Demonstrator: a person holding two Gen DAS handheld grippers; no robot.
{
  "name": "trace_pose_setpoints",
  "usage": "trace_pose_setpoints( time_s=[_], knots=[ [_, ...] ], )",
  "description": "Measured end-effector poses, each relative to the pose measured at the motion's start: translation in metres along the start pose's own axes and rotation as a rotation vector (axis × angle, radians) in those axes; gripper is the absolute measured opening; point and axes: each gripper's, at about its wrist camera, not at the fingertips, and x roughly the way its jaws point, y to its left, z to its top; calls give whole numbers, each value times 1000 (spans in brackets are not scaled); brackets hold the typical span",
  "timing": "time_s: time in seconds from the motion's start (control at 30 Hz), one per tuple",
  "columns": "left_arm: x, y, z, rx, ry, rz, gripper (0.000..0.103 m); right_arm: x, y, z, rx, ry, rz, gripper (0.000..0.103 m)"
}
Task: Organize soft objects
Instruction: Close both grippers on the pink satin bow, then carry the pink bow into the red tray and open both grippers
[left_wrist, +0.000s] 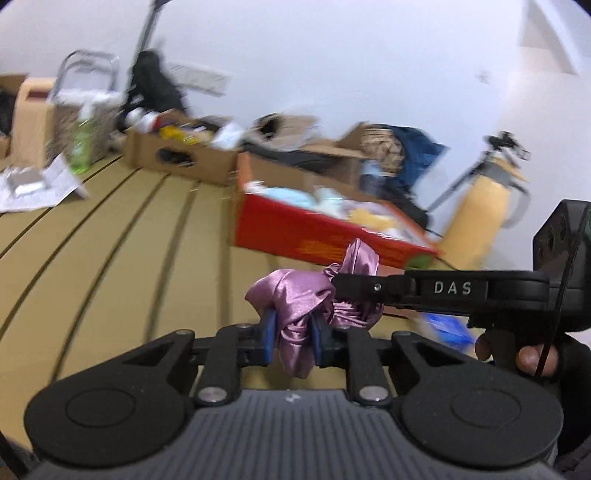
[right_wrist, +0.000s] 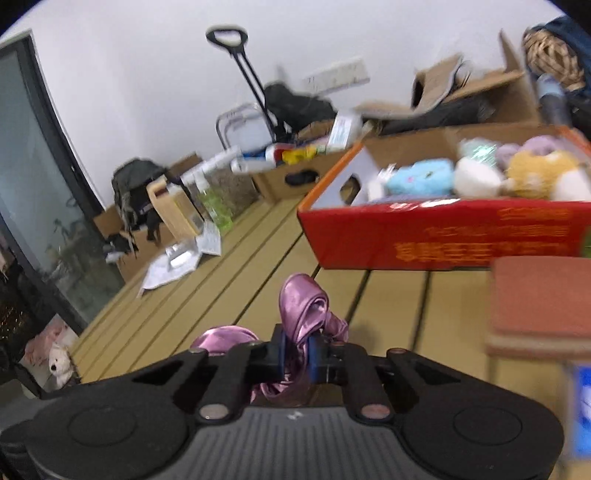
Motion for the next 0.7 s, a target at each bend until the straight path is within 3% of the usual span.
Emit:
trace_pose_setpoints(
  time_s=[0.17, 0.33, 0.57, 0.7],
  knots=[
    [-35, -51, -17, 61, 2, -103, 20, -93, -6, -31, 56, -107, -4, 11],
    [-48, -93, -24, 127, 2, -142, 20, -159, -13, -66, 120, -210, -49, 11],
    [-35, -121, -15, 171, -1, -172, 20, -197, -34, -76, 164, -281, -56, 11],
    [3, -121, 25, 178, -15, -204, 20, -193, -51, -49, 154, -305, -64, 11]
  ],
)
